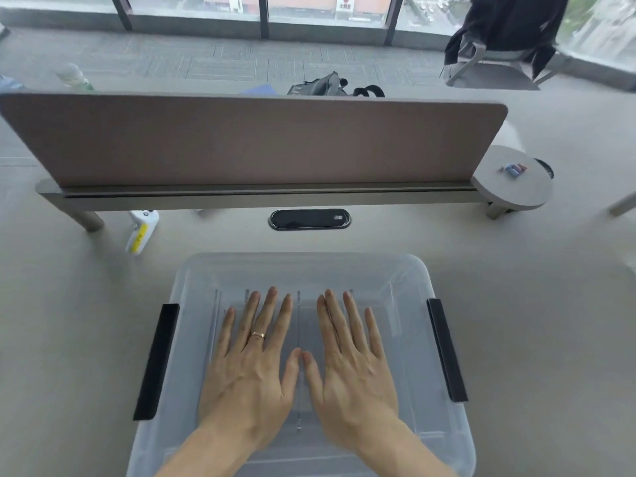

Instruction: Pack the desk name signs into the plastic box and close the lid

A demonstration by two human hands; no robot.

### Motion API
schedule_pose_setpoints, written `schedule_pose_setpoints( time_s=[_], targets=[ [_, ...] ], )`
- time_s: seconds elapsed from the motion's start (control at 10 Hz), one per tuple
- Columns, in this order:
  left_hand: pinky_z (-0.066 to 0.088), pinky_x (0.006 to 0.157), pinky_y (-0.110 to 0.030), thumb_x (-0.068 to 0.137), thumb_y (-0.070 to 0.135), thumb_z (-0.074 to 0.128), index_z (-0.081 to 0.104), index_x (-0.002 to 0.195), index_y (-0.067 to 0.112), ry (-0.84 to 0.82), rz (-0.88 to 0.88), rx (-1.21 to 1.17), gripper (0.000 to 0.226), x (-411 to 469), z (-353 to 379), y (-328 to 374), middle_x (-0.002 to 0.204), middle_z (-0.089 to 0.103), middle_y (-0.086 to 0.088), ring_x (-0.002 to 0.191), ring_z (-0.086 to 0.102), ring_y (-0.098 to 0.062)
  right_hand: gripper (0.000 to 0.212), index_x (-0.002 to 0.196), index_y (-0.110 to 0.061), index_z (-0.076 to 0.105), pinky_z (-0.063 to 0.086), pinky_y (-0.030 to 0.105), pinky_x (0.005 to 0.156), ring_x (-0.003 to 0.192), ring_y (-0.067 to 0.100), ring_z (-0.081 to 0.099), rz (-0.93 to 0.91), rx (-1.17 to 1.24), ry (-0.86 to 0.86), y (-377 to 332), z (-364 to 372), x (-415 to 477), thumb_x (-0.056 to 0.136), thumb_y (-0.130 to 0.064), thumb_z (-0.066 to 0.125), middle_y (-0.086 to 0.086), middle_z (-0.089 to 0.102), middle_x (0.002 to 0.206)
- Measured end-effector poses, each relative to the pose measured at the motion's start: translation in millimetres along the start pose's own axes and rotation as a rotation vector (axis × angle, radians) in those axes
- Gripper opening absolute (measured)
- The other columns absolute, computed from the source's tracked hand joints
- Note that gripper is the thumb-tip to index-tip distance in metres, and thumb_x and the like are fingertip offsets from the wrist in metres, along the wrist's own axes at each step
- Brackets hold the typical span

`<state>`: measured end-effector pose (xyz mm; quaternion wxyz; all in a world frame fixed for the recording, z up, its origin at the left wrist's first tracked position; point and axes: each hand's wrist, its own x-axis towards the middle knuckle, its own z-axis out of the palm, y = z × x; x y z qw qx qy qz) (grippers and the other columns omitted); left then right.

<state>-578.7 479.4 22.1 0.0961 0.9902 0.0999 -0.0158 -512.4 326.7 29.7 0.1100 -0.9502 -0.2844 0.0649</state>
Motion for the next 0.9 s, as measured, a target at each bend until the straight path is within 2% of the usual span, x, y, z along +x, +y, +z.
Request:
schedule_pose_setpoints(
  time_s=[0.1,0.3,0.4,0.5,0.6,0.7,0.8,0.9],
  targets=[
    [0.015,0.124,-0.052,0.101,0.049,0.030,0.011,0.164,0.020,0.003,0.005,-0.008,0.073,2.2,2.0,0.4,0.173,0.005,0.000,0.159,0.003,-0.022,0.070,0.160,-0.015,0.018,0.008,0.045,0.119,0.157,0.020,0.004,0.000,-0.015,0.018,1.3,4.0,1.0,0.102,-0.055,0.021,-0.003,0.010,0.169],
    [0.008,0.124,-0.048,0.103,0.051,0.024,0.009,0.164,0.022,-0.027,-0.025,0.008,0.069,1.2,-2.7,2.7,0.172,0.002,0.002,0.159,0.001,-0.020,0.068,0.156,-0.014,0.030,0.013,0.045,0.117,0.155,0.021,0.016,0.020,-0.051,0.017,-0.6,-1.0,0.3,0.102,-0.055,0.025,-0.001,0.022,0.167],
    [0.007,0.124,-0.048,0.102,0.051,0.026,0.012,0.163,0.023,-0.030,-0.029,0.011,0.069,2.6,-7.0,3.3,0.172,0.007,0.001,0.159,0.004,-0.021,0.070,0.159,-0.016,0.019,0.003,0.044,0.120,0.156,0.020,0.002,0.017,-0.026,-0.035,-1.0,-5.5,0.4,0.103,-0.057,0.017,-0.003,0.009,0.169],
    [0.002,0.125,-0.047,0.102,0.054,0.020,0.009,0.163,0.025,-0.054,-0.021,0.016,0.068,1.5,-13.1,4.3,0.172,0.006,0.001,0.159,0.002,-0.021,0.071,0.159,-0.021,-0.005,-0.013,0.041,0.121,0.151,0.013,-0.026,-0.018,0.010,-0.088,-0.3,-15.6,-1.1,0.101,-0.060,0.007,-0.009,-0.019,0.166],
    [-0.011,0.125,-0.041,0.100,0.057,0.013,-0.002,0.163,0.029,-0.107,-0.031,-0.023,0.071,5.0,-28.4,7.2,0.172,-0.006,0.005,0.158,-0.011,-0.017,0.077,0.158,-0.023,-0.014,-0.019,0.041,0.120,0.147,0.014,-0.035,-0.036,0.014,-0.140,-1.0,-27.1,-1.1,0.094,-0.065,-0.008,-0.009,-0.027,0.164],
    [-0.011,0.126,-0.040,0.103,0.056,0.021,-0.002,0.164,0.030,-0.142,-0.045,-0.027,0.070,8.5,-51.4,11.8,0.171,-0.010,0.006,0.158,-0.013,-0.017,0.077,0.159,-0.024,-0.013,-0.017,0.041,0.123,0.150,0.016,-0.030,-0.044,0.016,-0.198,0.6,-44.1,-0.2,0.093,-0.065,-0.005,-0.007,-0.021,0.167],
    [-0.005,0.127,-0.043,0.104,0.056,0.025,0.003,0.164,0.030,-0.128,-0.058,-0.071,0.070,8.8,-77.7,13.3,0.172,-0.007,0.005,0.158,-0.009,-0.018,0.072,0.160,-0.029,-0.001,-0.008,0.043,0.126,0.156,0.018,-0.013,-0.081,0.097,-0.154,-3.4,-74.0,-0.1,0.096,-0.056,0.018,-0.004,-0.005,0.170],
    [-0.002,0.128,-0.042,0.103,0.056,0.027,0.005,0.164,0.032,-0.073,-0.048,-0.086,0.069,7.6,-107.7,15.7,0.172,-0.002,0.006,0.159,-0.006,-0.017,0.060,0.156,-0.028,0.026,0.020,0.043,0.124,0.153,0.014,0.019,-0.065,0.416,0.099,-0.8,-132.9,-5.7,0.101,-0.041,0.045,-0.003,0.027,0.163]
  ],
)
